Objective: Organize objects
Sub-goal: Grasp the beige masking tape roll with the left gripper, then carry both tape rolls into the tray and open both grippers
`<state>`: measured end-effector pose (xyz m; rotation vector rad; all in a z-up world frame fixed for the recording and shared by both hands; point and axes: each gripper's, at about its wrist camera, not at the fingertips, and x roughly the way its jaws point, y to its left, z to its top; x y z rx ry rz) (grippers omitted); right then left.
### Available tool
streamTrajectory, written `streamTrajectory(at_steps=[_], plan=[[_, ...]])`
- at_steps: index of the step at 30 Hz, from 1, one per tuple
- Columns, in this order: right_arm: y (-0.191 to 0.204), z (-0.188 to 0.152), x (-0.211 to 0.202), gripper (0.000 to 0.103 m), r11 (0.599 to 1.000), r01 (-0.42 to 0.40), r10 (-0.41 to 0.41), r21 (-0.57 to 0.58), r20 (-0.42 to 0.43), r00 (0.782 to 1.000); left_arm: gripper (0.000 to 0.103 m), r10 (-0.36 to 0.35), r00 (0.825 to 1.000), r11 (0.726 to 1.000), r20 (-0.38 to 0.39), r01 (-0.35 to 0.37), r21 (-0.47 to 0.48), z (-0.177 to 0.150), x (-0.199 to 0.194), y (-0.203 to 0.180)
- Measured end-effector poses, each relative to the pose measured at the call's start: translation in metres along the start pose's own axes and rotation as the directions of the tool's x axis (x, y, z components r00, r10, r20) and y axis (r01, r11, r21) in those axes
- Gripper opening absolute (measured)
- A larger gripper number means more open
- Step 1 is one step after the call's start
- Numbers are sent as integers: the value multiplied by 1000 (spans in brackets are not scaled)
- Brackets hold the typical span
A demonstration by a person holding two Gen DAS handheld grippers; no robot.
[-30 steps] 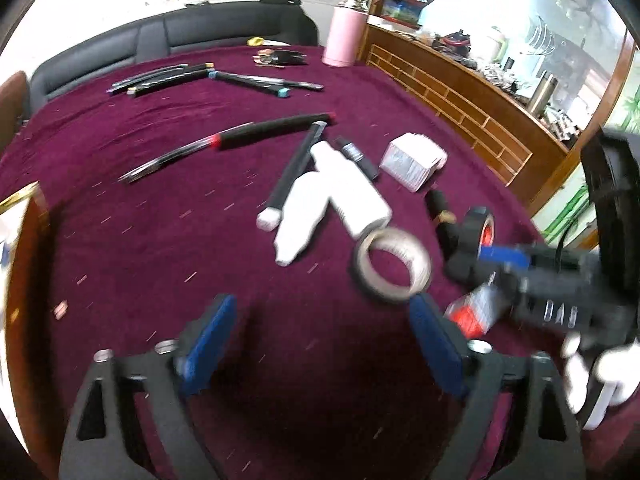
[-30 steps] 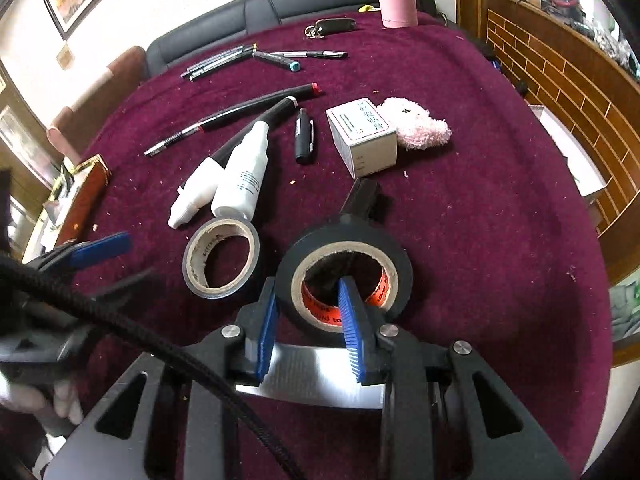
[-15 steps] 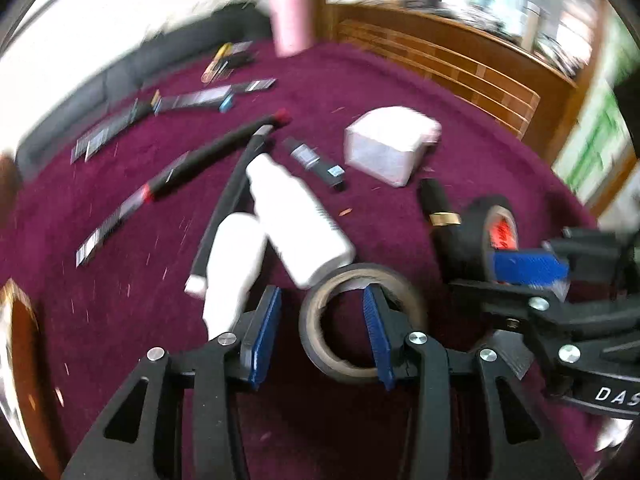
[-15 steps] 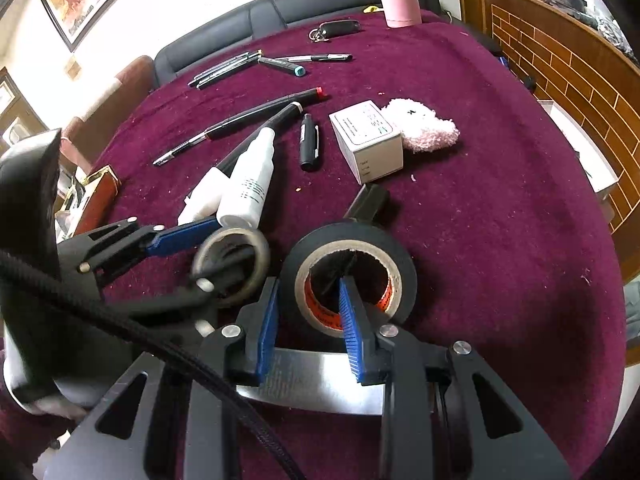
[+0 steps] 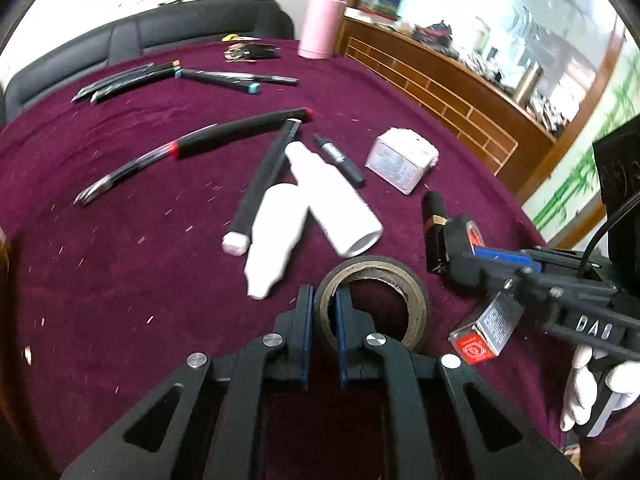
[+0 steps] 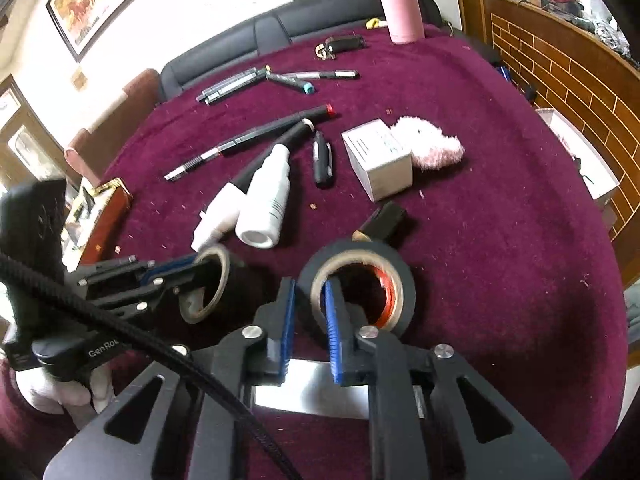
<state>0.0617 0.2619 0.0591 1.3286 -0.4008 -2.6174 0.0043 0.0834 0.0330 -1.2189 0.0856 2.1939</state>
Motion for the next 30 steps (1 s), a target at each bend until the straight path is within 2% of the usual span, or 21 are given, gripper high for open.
streamTrajectory(at_steps=[5,9,14,21,25,30], plan=[[13,2,-7,12,1000,-23,23,-15,12,1000,7,-10,999,998,41,12,-67,-12,-24,17],[23,2,-14,12,997,-82,82,-3,19,996,7,-19,996,994,91,29,-108,-22,-51,30],[55,3,-26,12,991,-123,125,-46,29,992,7,-3,990,984,144,28,-174,-38,-88,59],[130,9,-26,12,966,-190,195,-174,14,981,8,111,972,950,208,-43,-308,-70,-146,119],[179,8,-16,12,941,-235,238,-243,-18,971,8,213,952,914,218,-115,-389,-92,-176,161],[245,5,7,12,898,-291,279,-331,-86,957,8,297,935,864,195,-176,-471,-119,-195,207]])
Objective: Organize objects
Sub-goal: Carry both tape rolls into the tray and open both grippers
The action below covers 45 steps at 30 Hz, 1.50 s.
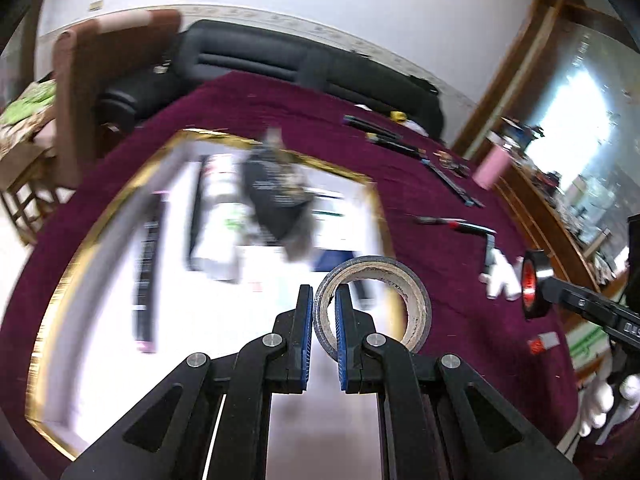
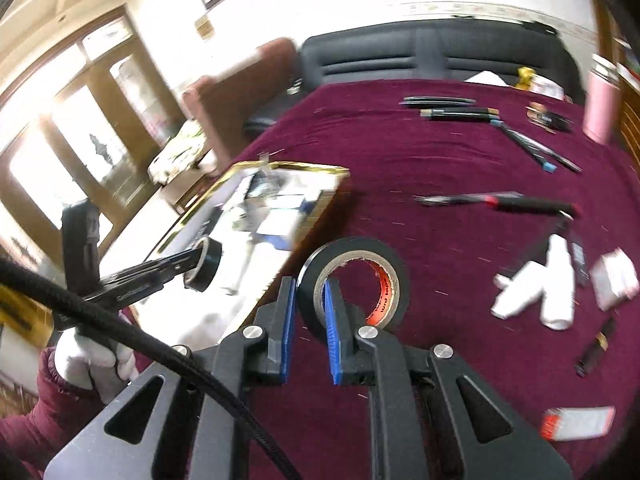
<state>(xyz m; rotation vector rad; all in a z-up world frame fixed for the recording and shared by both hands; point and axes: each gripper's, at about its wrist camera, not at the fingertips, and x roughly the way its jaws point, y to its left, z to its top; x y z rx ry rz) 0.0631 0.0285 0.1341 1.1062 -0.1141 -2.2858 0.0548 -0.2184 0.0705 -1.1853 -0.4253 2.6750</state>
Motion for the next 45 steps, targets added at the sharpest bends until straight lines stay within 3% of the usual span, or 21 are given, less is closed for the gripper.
streamTrajectory(at_steps=[7,12,18,27,29,31,35,36,39,41,43,45], plan=[[65,14,61,12,993,-48,37,-107,-99,994,8,69,997,997,-38,-70,-25,-4,8,47],[89,14,107,12,988,-40,14,-148,-177,984,8,78,994,997,-72,-79,-18,-1,18,68],[94,9,146,12,985,22,-63,-169,-242,968,8,44,994,999,-98,-44,-3,2,27,72],[90,11,161,13,980,87,-133,-181,-259,957,13,53,994,998,-92,-54,-12,2,22,77],[88,14,159,14,983,93,-130,-158,-244,961,17,51,994,998,-95,-53,-21,3,23,79],[85,16,157,15,989,82,-109,-121,-236,966,31,52,994,998,-92,-55,-31,4,21,80],[87,20,140,15,990,82,-101,-112,-181,978,44,61,996,997,-64,-64,-40,4,15,80],[87,21,132,19,990,85,-102,-113,-161,982,47,63,997,997,-51,-65,-49,4,12,80],[84,20,104,34,992,88,-97,-95,-88,991,56,29,999,994,18,-27,-106,5,-2,77],[75,16,87,36,995,85,-88,-59,-53,995,64,-17,995,992,96,28,-121,7,-15,69],[61,11,73,36,997,81,-81,-3,-26,996,87,-57,982,990,178,78,-114,10,-25,55],[47,6,62,36,994,97,-97,45,-3,995,96,-90,971,990,220,111,-87,15,-27,39]])
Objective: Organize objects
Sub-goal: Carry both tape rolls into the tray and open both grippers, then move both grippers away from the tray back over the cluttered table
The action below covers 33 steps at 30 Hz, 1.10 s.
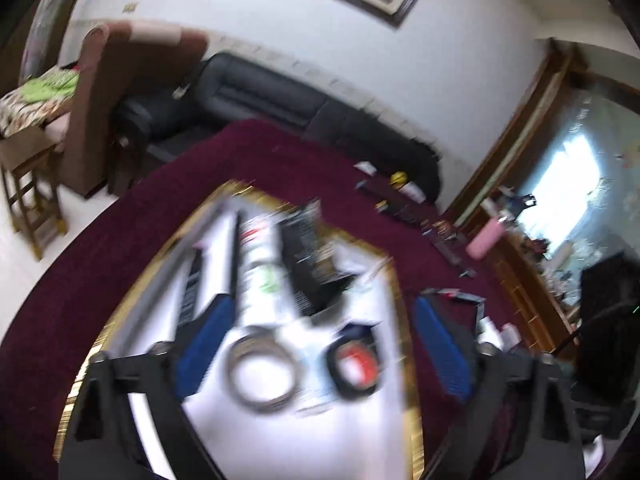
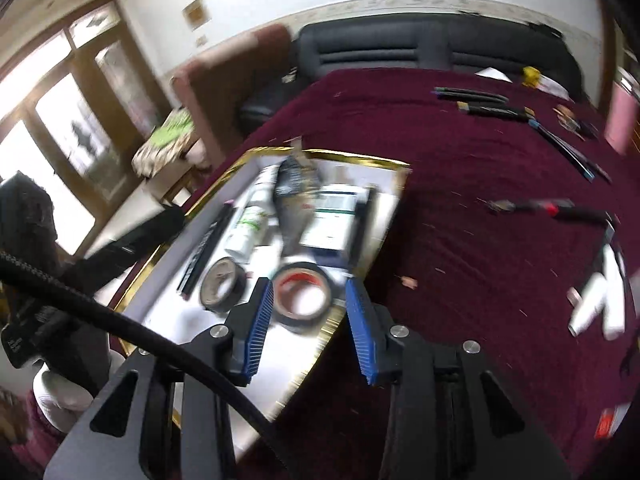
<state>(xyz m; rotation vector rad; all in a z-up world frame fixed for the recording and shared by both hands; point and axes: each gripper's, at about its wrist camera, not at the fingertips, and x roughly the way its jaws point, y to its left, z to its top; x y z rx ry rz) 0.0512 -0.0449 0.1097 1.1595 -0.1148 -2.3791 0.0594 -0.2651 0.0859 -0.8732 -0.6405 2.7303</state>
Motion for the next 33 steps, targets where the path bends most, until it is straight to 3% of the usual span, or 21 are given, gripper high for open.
streamTrajectory(at_steps=[3,8,18,22,27,33], plan=[[-27,-9,-13,36,997,36,-37,64,12,999,97,-15,1000,999,-1,15,30,1,20,-24],[-64,-23,-34,36,988,80,-83,134,18,996,97,81,989,996,-120,-77,34,-14,59,-39],[-97,-41,-55,36,982,123,-131,146,48,990,97,56,980,998,-189,-58,-4,-42,55,-67],[-109,-51,-62,36,977,166,-175,137,55,983,97,53,986,998,-157,-48,38,-47,44,-87],[-126,-62,-82,36,949,283,-297,139,91,951,97,27,991,992,-128,-11,125,-47,31,-127],[-153,-72,-99,41,909,379,-399,176,95,912,97,-10,977,960,-215,69,272,-66,47,-189]])
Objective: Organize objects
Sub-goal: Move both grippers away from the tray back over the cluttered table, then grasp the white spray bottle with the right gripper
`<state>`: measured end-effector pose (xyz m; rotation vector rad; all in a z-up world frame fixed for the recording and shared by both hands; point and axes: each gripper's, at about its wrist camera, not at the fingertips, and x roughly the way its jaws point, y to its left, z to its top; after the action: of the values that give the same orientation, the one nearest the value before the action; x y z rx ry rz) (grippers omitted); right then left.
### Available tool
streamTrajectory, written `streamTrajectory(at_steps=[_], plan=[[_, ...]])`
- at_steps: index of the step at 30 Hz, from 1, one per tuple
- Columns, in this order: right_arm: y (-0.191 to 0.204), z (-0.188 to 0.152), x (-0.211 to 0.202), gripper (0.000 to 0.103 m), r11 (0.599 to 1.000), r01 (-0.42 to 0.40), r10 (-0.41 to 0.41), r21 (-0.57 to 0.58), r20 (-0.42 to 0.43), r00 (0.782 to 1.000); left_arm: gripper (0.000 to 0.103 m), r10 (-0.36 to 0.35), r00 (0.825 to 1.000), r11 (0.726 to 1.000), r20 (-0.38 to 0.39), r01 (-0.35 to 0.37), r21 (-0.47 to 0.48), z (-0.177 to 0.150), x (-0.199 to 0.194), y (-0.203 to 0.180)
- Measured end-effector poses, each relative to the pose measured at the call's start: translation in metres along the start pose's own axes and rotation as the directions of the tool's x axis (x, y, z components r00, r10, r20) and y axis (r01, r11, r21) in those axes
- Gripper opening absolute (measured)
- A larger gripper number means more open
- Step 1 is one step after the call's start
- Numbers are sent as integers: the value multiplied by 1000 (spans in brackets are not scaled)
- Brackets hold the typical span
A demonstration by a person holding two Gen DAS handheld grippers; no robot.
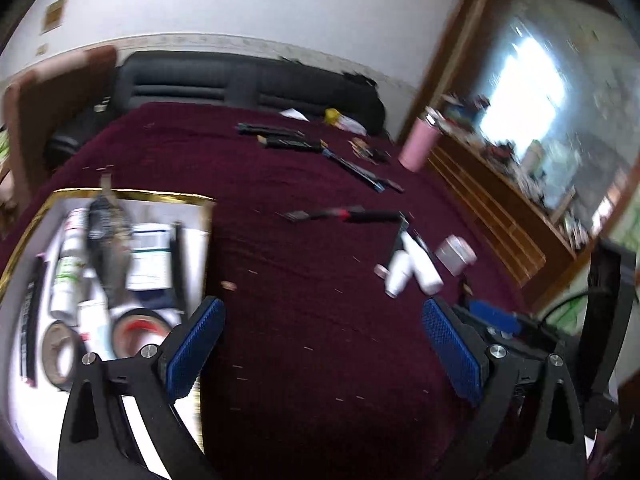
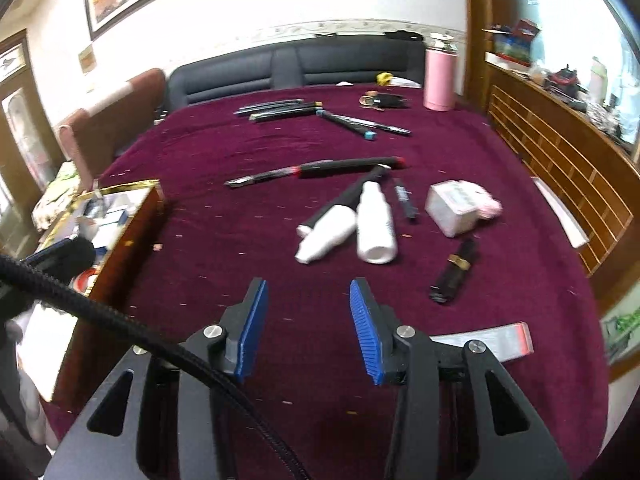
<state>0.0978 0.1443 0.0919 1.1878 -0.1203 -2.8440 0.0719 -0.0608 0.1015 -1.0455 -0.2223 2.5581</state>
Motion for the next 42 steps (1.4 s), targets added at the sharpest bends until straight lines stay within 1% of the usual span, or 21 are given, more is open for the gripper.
streamTrajectory(at_steps=[3,7,10,15,19,20,21,22,24,27,30,32,33,35,36,37,39,41,42], plan=[[-17,-4,-1,41,999,43,-43,19,-6,999,97,-6,999,1000,-52,7,28,-2,18,-17],[-36,-5,-1,41,993,116,-116,25,-11,993,97,5,991,999,-133,1,45,-8,45,-29],[-49,-6,0,41,990,137,-136,42,-24,990,97,18,983,999,-182,-10,46,-16,63,-33],[-63,-7,6,41,987,151,-148,53,-47,988,96,45,967,999,-251,-40,25,-27,90,-27],[-69,-7,10,41,987,154,-150,56,-61,987,97,69,968,997,-241,-59,50,-28,94,-29],[-71,-6,12,41,987,153,-150,55,-63,987,98,71,968,997,-239,-60,54,-29,94,-29],[-72,-5,13,41,987,152,-148,58,-64,987,101,70,969,997,-238,-57,59,-29,95,-30],[-74,-4,14,41,987,148,-144,62,-65,987,101,75,969,996,-235,-59,71,-31,95,-32],[-78,-3,15,41,986,150,-146,67,-72,987,101,105,970,990,-219,-82,115,-36,95,-37],[-82,-1,19,41,983,173,-167,65,-84,982,101,154,962,979,-224,-118,166,-40,97,-43],[-85,0,22,41,982,179,-173,63,-95,980,101,172,958,974,-229,-131,184,-40,98,-45],[-89,3,24,41,985,154,-145,77,-104,984,101,200,951,966,-234,-152,209,-41,101,-49],[-94,5,25,41,987,121,-110,101,-109,988,102,225,945,958,-238,-169,232,-42,104,-52],[-111,12,24,41,983,13,8,186,-112,994,102,228,944,957,-236,-173,231,-41,108,-54],[-123,16,23,41,968,-63,89,243,-100,991,102,228,945,957,-237,-172,232,-41,109,-54],[-134,21,23,41,951,-117,147,286,-85,985,102,227,945,957,-237,-172,232,-41,109,-54],[-153,31,24,41,924,-170,200,341,-55,978,102,226,945,958,-236,-171,232,-41,110,-54],[-163,40,25,41,909,-203,232,363,-36,972,102,226,945,958,-236,-172,231,-41,110,-54],[-165,45,28,41,899,-232,262,370,-31,965,102,226,945,958,-235,-171,231,-41,110,-54]])
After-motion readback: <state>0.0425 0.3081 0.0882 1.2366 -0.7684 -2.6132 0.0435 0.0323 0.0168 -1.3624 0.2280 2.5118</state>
